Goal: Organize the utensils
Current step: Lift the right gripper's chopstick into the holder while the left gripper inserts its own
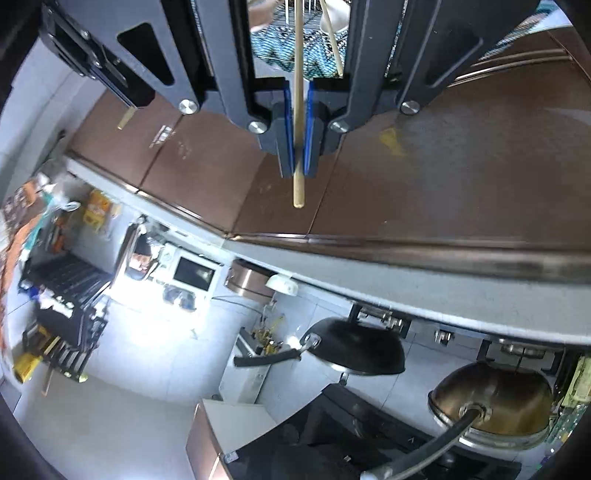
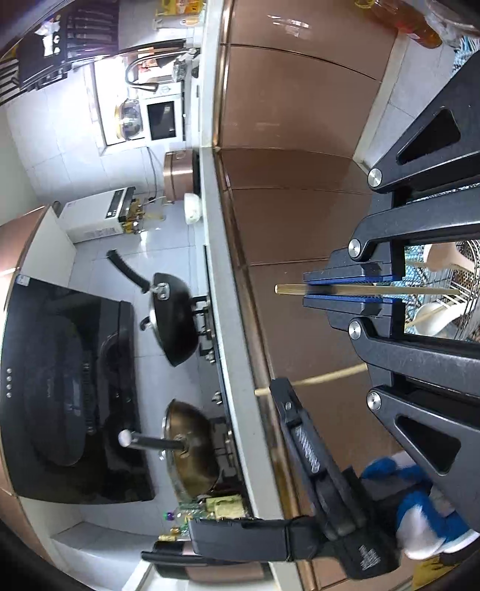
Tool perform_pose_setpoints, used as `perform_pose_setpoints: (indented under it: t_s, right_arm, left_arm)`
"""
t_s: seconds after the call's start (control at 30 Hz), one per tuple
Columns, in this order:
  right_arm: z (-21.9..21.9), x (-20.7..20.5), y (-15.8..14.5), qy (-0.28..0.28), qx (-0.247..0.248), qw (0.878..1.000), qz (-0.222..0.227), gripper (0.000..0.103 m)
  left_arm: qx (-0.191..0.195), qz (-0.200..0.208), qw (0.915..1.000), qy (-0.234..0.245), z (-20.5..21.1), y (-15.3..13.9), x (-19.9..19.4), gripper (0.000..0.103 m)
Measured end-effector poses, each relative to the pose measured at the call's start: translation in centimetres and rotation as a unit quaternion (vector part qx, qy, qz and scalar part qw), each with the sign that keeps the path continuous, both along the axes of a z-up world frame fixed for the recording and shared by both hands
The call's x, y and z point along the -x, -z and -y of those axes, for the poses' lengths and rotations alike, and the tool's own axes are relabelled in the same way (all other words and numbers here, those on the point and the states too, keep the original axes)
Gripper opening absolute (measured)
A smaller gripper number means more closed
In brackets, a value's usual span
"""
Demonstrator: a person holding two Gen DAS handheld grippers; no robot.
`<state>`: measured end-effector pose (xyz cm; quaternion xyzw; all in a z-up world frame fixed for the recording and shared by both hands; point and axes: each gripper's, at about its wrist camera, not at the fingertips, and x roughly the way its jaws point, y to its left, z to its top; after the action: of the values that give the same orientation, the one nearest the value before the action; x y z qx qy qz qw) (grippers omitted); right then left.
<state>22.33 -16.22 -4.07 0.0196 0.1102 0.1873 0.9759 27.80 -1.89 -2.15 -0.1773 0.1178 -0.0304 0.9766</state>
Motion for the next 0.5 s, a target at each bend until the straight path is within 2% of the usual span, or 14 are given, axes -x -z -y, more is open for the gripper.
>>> perform_pose_setpoints:
  t_s: [0.2, 0.27, 0.37, 0.43, 0.5]
  right_arm:
    - [0.0, -1.1, 4.7, 0.006, 0.021, 0.999, -0.033, 0.005]
    - [0.1, -1.1, 6.0, 0.006, 0.024, 0.999, -0.047, 0.006]
    - [0.6, -0.7, 6.8, 0.008, 0.02, 0.998, -0.059, 0.01]
    - [1.0, -0.2, 6.6, 0.01, 0.016, 0.998, -0.06, 0.016]
    - [1.2, 0.6, 6.0, 0.014, 0.013, 0.998, -0.057, 0.016]
  left_arm:
    - [-0.006, -0.042, 0.9991, -0.008, 1.6, 6.1, -1.9, 0.005]
    - [-0.008, -0.053, 0.9986, -0.008, 1.9, 7.2, -1.9, 0.006]
    - [-0.009, -0.062, 0.998, -0.002, 2.0, 7.5, -1.5, 0.011]
    - [-0.008, -0.062, 0.9981, 0.001, 1.8, 7.1, -0.7, 0.024]
    - [-0.009, -0.059, 0.9982, 0.002, 1.3, 6.4, 0.4, 0.03]
